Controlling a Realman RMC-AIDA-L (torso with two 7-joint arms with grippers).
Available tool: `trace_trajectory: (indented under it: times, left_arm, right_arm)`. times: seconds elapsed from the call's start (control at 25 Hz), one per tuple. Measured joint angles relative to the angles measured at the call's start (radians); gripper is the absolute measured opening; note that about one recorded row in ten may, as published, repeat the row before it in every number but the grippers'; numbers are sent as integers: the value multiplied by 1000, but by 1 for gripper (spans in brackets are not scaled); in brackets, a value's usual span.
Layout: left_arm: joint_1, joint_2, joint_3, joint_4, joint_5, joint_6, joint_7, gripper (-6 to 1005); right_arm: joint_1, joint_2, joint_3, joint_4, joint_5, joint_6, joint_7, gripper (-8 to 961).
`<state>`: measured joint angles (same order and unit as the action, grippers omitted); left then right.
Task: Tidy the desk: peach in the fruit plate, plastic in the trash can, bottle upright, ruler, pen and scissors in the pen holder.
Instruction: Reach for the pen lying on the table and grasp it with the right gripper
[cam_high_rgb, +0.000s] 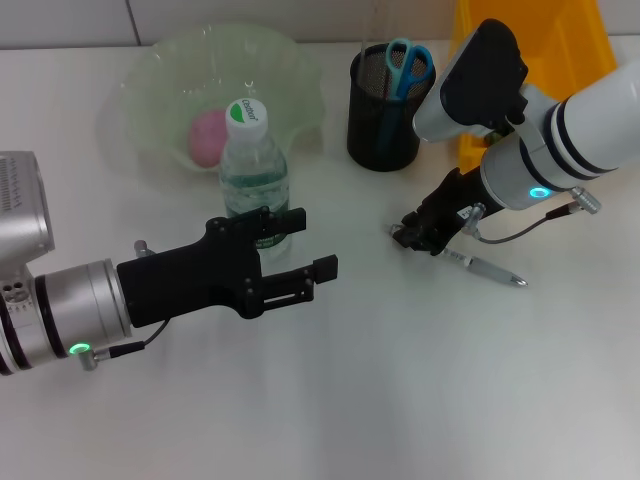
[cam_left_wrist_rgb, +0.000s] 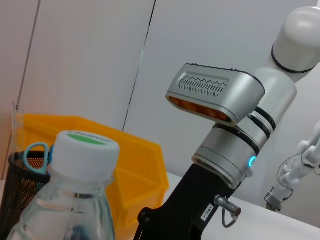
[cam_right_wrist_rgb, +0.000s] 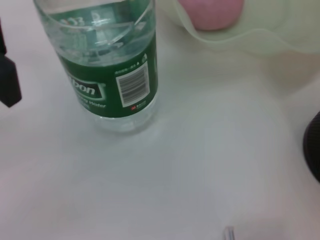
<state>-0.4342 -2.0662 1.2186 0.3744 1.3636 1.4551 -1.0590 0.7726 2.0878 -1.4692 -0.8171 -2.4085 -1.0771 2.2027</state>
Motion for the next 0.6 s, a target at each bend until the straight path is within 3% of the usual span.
trace_trajectory:
  times: [0.24,0.6]
  left_arm:
    - [1,0,-8,0,0,6,-1,755]
    - [4,1,-11,0,0,10,-1,755]
  right_arm:
    - [-18,-1,6,-39,1,-24,0,144]
    - [-191,-9,95,-353,48,-134,-2,80]
